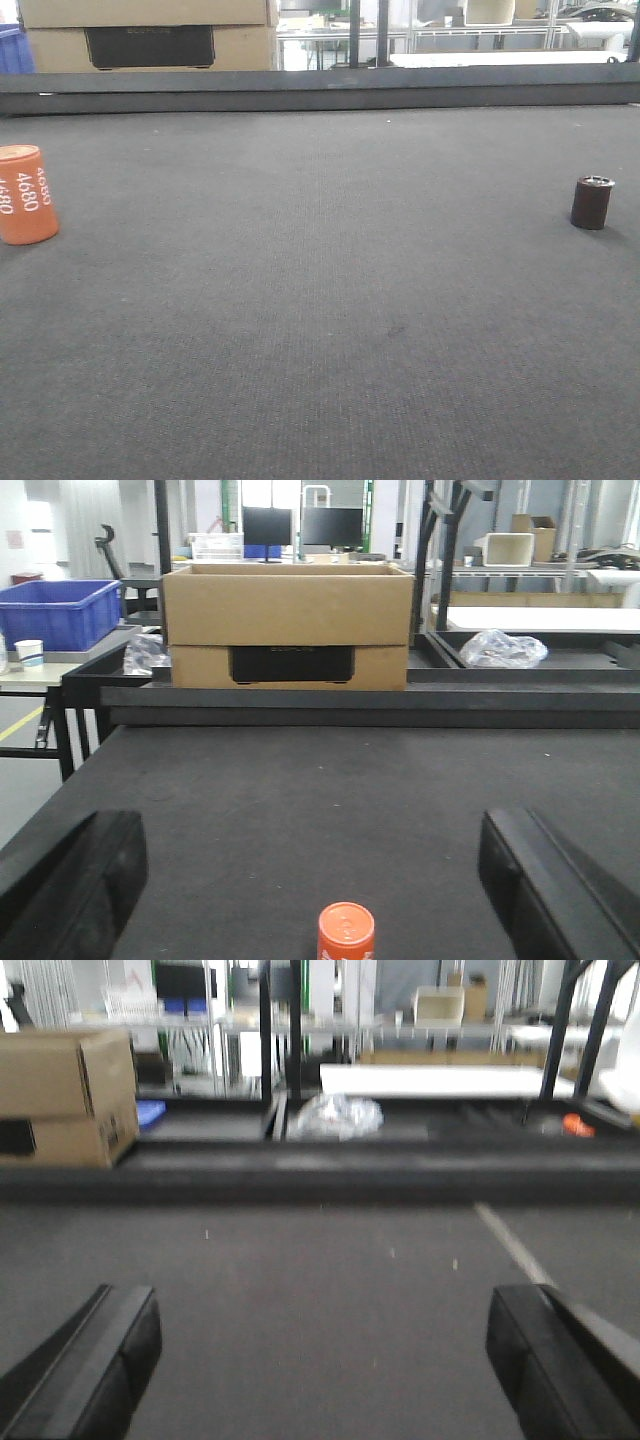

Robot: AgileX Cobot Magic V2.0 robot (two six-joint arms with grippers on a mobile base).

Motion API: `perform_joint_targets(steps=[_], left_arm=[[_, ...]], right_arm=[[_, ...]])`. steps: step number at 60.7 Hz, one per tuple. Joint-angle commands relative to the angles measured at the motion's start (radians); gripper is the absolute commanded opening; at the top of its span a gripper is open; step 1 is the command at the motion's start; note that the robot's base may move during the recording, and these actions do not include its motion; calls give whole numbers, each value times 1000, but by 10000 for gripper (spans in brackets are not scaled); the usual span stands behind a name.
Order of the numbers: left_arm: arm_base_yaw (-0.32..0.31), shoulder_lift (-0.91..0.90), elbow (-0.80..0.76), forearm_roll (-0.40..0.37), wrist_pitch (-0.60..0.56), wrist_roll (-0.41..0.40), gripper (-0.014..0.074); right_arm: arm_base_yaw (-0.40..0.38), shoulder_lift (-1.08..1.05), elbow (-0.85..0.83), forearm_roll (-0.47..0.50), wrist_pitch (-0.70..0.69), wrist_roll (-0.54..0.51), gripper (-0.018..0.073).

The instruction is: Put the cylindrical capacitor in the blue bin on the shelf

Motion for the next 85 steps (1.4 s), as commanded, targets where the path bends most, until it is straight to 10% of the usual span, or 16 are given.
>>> perform_joint_targets(steps=[1, 27, 55, 85], left_arm=[[-9, 8, -8, 1, -10, -8, 608], [-9, 8, -8, -4, -20, -8, 608], [-9, 8, -8, -4, -34, -8, 608], [-9, 8, -8, -4, -34, -8, 608]], right_arm=[[1, 69, 17, 0, 7, 0, 568], [57, 316, 466, -4, -607, 0, 568], [60, 835, 460, -94, -1244, 0, 568], [60, 1199, 246, -94, -1298, 6, 568]])
